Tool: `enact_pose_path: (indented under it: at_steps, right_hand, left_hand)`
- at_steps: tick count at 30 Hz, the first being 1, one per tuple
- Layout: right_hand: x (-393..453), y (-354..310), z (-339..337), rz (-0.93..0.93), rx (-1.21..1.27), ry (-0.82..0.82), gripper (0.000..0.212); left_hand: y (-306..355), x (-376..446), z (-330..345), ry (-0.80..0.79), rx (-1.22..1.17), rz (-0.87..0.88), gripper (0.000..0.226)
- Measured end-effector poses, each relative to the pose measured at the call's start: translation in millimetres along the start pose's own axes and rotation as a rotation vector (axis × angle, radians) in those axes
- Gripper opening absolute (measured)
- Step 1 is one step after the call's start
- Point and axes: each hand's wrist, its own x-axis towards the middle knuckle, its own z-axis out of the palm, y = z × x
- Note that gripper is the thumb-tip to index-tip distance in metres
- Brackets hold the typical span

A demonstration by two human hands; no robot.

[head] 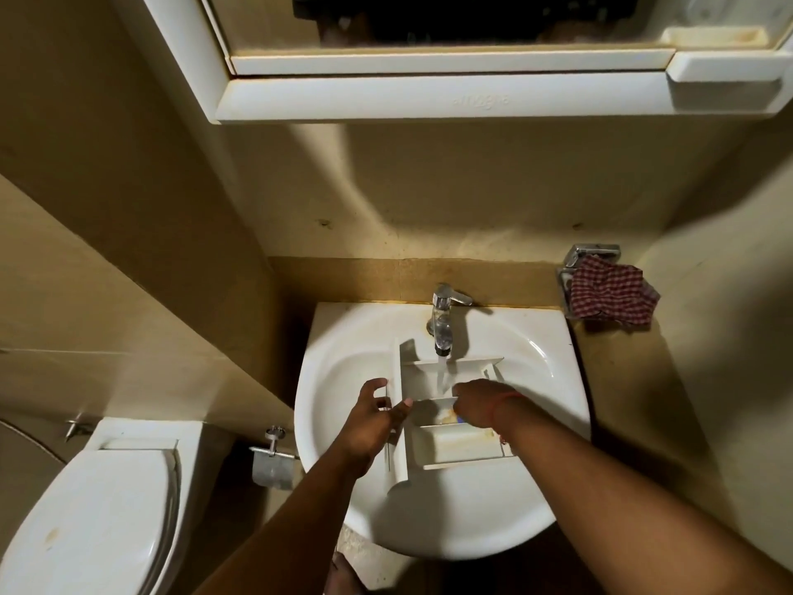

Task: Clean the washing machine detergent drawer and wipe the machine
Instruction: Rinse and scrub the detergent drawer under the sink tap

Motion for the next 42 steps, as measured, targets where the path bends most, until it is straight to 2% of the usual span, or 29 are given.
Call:
enact_pose_path:
  at_steps: [2, 6, 8, 11, 13, 14, 16, 17, 18, 19, 20, 21, 22, 24, 26, 28, 29, 30, 31, 33, 34, 35, 36, 37, 38, 39, 42]
  right_hand:
    - [-2.7, -11.7, -2.6, 0.011, -0.081, -0.027, 0.043]
    - [0.4, -44.7, 4.1, -0.164, 0.190, -0.018, 0.018]
    - [-1.1, -39.7, 3.9, -0.202, 0.180, 0.002, 0.017]
    - [0.5, -17.2, -0.1, -0.048, -0.047, 0.006, 0.032]
    - [7.9, -7.3, -5.8, 0.050, 0.009, 0.036, 0.032]
    - [14.2, -6.3, -10.1, 0.082, 0.225, 0.104, 0.030]
    - [21.9, -14.7, -18.9, 0.132, 1.049, 0.234, 0.029]
    - [23.2, -21.3, -21.8, 0.109, 1.497, 0.237, 0.027]
    - [23.8, -28.6, -21.8, 0.053, 1.841, 0.215, 0.028]
    - [23.0, -35.3, -20.5, -0.017, 2.052, 0.184, 0.032]
    - [20.0, -39.8, -15.8, -0.070, 2.082, 0.153, 0.036]
    - [16.8, -40.6, -10.8, -0.109, 1.973, 0.140, 0.034]
    - [12.4, -36.7, -6.3, -0.119, 1.701, 0.150, 0.032]
    - [17.6, -13.3, 8.0, -0.163, 0.907, 0.173, 0.039]
    - [18.1, 11.5, 15.6, -0.197, 0.247, 0.105, 0.040]
    - [18.5, 18.8, 15.3, -0.168, -0.072, 0.038, 0.032]
    - [16.8, 14.5, 11.9, -0.136, -0.103, 0.012, 0.031]
    - [20.4, 6.6, 11.2, -0.083, -0.036, 0.030, 0.030]
    - [24.9, -1.4, 8.0, -0.008, 0.162, 0.100, 0.029]
    - [36.1, -17.1, -2.0, 0.119, 0.797, 0.351, 0.027]
    - [40.8, -22.6, -8.4, 0.137, 1.149, 0.422, 0.028]
    - [42.4, -27.1, -12.9, 0.110, 1.539, 0.405, 0.028]
    - [43.2, -34.1, -13.7, 0.033, 1.917, 0.306, 0.028]
    - [41.0, -41.3, -10.1, -0.058, 2.174, 0.193, 0.029]
    - [35.3, -48.8, -4.4, -0.124, 2.228, 0.109, 0.031]
    - [27.1, -57.1, -0.6, -0.202, 2.124, 0.068, 0.034]
    - [13.4, -73.9, 6.2, -0.363, 1.449, 0.167, 0.042]
  left_hand:
    - [-0.1, 0.5, 1.9, -0.001, -0.001, -0.002, 0.051]
    - [-1.7, 2.2, -0.1, 0.008, 0.018, 0.002, 0.051]
    - [-1.9, 1.8, -1.5, 0.005, 0.020, 0.002, 0.050]
    - [0.1, -0.8, -0.3, -0.006, 0.008, 0.008, 0.041]
    - [-0.4, -1.1, 0.0, -0.002, 0.008, 0.010, 0.041]
    - [-1.0, -0.6, -0.2, 0.002, 0.010, 0.010, 0.043]
    - [-2.4, 0.5, -0.8, 0.004, 0.012, 0.010, 0.046]
    - [-2.2, 0.6, -0.6, 0.005, 0.012, 0.011, 0.047]
    - [-2.0, 0.4, -0.5, 0.007, 0.014, 0.011, 0.048]
    - [-1.7, 0.1, -0.4, 0.008, 0.018, 0.010, 0.049]
    - [-2.4, 0.5, -0.7, 0.008, 0.018, 0.009, 0.050]
    - [-2.8, 0.9, -1.2, 0.008, 0.017, 0.009, 0.050]
    - [-2.9, 1.2, -1.6, 0.006, 0.015, 0.009, 0.051]
    - [-3.5, 2.2, -2.0, -0.001, 0.015, 0.009, 0.052]
    - [-3.1, 2.3, -1.8, -0.005, 0.018, 0.010, 0.052]
    - [-2.5, 2.0, -1.3, 0.000, 0.017, 0.010, 0.051]
    - [-2.6, 2.1, -1.4, 0.003, 0.015, 0.008, 0.051]
    - [-3.2, 2.1, -1.8, 0.005, 0.012, 0.005, 0.052]
    - [-3.3, 2.3, -1.6, 0.006, 0.014, 0.004, 0.052]
    - [-2.8, 2.3, -1.6, 0.002, 0.023, 0.004, 0.052]
    - [-2.5, 2.9, -1.7, -0.001, 0.025, 0.005, 0.052]
    - [-1.7, 3.0, -1.5, -0.003, 0.026, 0.006, 0.052]
    - [-1.1, 2.5, -1.3, -0.005, 0.026, 0.005, 0.052]
    - [-1.2, 1.9, -1.2, -0.008, 0.028, 0.006, 0.051]
    - [-1.5, 1.5, -1.1, -0.006, 0.028, 0.007, 0.051]
    - [-1.9, 1.6, -1.4, -0.004, 0.029, 0.010, 0.049]
    - [0.1, 1.4, -2.6, -0.002, 0.029, 0.015, 0.046]
